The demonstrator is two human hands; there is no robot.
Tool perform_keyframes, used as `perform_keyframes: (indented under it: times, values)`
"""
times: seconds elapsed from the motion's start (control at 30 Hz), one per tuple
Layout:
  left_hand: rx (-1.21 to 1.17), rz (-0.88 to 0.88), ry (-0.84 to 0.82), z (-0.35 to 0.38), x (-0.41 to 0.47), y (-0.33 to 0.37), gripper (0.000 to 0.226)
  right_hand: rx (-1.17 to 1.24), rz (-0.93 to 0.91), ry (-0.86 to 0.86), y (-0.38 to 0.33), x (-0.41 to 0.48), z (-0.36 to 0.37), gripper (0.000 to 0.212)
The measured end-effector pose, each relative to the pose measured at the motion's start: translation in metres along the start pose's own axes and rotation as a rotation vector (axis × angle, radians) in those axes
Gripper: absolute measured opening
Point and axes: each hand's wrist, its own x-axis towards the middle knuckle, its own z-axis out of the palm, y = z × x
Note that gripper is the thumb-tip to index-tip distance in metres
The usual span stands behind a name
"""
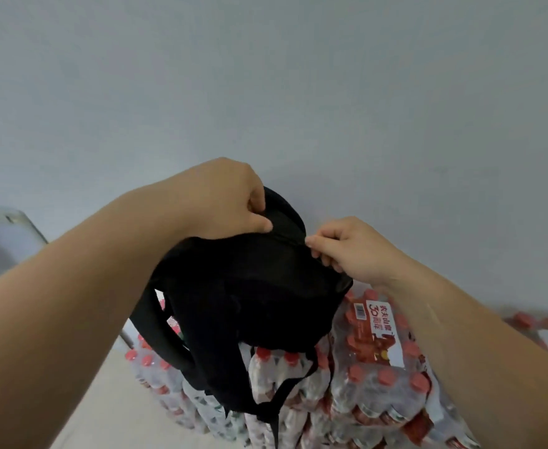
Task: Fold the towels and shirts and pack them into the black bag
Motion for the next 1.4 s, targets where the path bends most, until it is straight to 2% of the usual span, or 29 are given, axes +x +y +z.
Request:
perform_keyframes:
  times: [0.1,0.2,0.27,0.4,0.57,0.7,0.87,1.0,1.2,1.33,1.4]
  values:
    - [0.234,0.059,-0.088,0.019,0.022,0.043,0.034,0.062,-0.033,-0.041,-0.005,0.001,-0.001,0.035]
    - [0.376,0.053,-0.109,0.04,0.038,0.056,0.019,0.108,-0.041,-0.064,-0.005,0.001,-0.003,0.034]
    - [0.391,0.076,-0.077,0.044,0.039,0.055,0.018,0.138,-0.036,-0.054,0.0,0.001,-0.004,0.034]
    - [0.334,0.116,-0.032,0.042,0.034,0.046,0.022,0.132,-0.011,0.024,0.02,0.0,0.001,0.035]
    - [0.169,0.052,0.035,0.045,0.027,0.022,0.018,0.147,0.164,0.159,0.07,-0.01,0.014,0.036]
    - [0.022,0.048,0.143,0.068,0.02,0.017,0.016,0.135,0.194,0.255,0.091,-0.017,0.03,0.037]
    - [-0.029,0.055,0.241,0.083,0.011,0.014,0.015,0.067,0.206,0.308,0.111,-0.023,0.046,0.043]
    - [-0.032,0.041,0.253,0.089,0.004,0.017,0.014,0.124,0.305,0.311,0.123,-0.023,0.062,0.043]
    - [-0.014,-0.034,0.199,0.092,-0.003,0.021,0.014,0.119,0.283,0.254,0.119,-0.025,0.054,0.04]
    - [-0.009,-0.021,0.143,0.082,-0.006,0.022,0.019,-0.13,0.2,0.265,0.098,-0.032,0.034,0.044]
    - [-0.028,-0.011,0.15,0.073,-0.006,0.023,0.022,-0.252,0.123,0.342,0.08,-0.031,0.024,0.042]
